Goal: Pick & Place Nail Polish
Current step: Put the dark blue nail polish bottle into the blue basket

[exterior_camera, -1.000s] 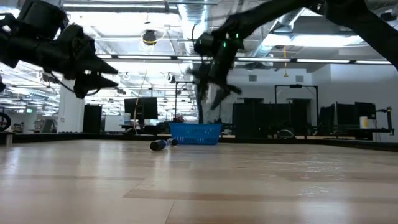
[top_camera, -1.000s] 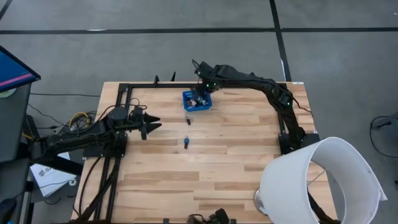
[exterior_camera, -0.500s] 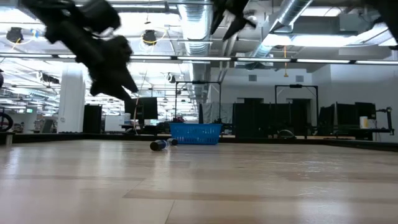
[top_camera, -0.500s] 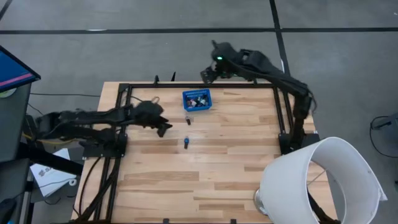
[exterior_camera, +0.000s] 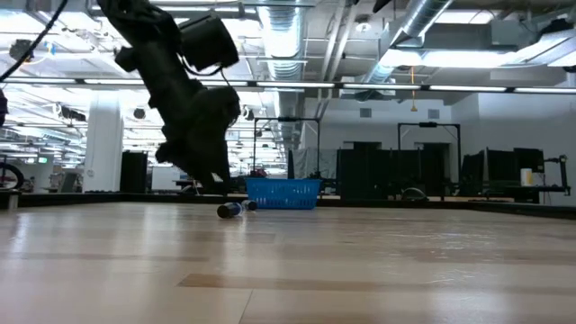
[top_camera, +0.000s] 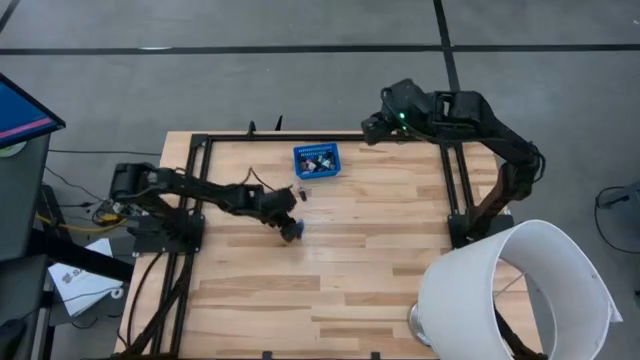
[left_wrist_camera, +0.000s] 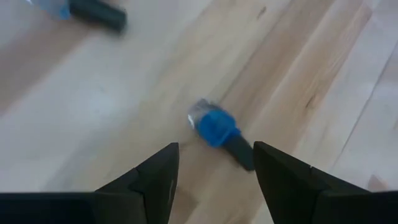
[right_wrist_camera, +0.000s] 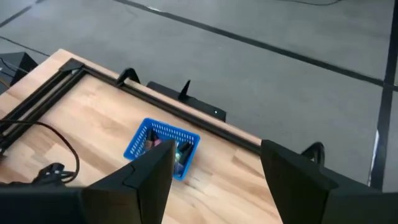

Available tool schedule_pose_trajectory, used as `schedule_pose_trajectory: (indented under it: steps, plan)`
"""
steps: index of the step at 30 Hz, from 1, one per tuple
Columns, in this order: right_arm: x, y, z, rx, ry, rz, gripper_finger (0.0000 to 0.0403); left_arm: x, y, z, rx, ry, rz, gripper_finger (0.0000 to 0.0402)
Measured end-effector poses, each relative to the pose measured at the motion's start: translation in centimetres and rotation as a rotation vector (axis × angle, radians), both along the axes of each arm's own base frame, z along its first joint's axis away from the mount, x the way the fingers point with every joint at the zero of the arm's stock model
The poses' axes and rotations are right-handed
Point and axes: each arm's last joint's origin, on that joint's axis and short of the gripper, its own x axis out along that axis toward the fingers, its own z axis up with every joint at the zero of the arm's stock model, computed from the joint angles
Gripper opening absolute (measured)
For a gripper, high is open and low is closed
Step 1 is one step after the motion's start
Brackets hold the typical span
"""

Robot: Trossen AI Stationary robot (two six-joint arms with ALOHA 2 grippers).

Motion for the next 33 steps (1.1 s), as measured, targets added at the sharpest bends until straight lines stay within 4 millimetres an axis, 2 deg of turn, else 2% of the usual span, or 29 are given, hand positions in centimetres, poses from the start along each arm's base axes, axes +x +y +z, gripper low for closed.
schedule_pose_trajectory:
  steps: [8, 25, 33]
  plan:
    - [0.0, 1.9, -0.2, 0.017, 0.013, 0.038, 0.0228, 0.8, -1.9, -1.8, 0.026, 0.059, 0.059, 0.0202]
    - [0.0, 3.7, -0.4, 0.002, 0.037, 0.048, 0.0227, 1.5, -3.0, -2.6, 0.056, 0.01, 0.149, 0.0202]
    - [-0.1, 4.3, -0.4, -0.022, 0.047, 0.051, 0.0227, 2.0, -3.8, -4.5, 0.064, 0.051, 0.13, 0.0202]
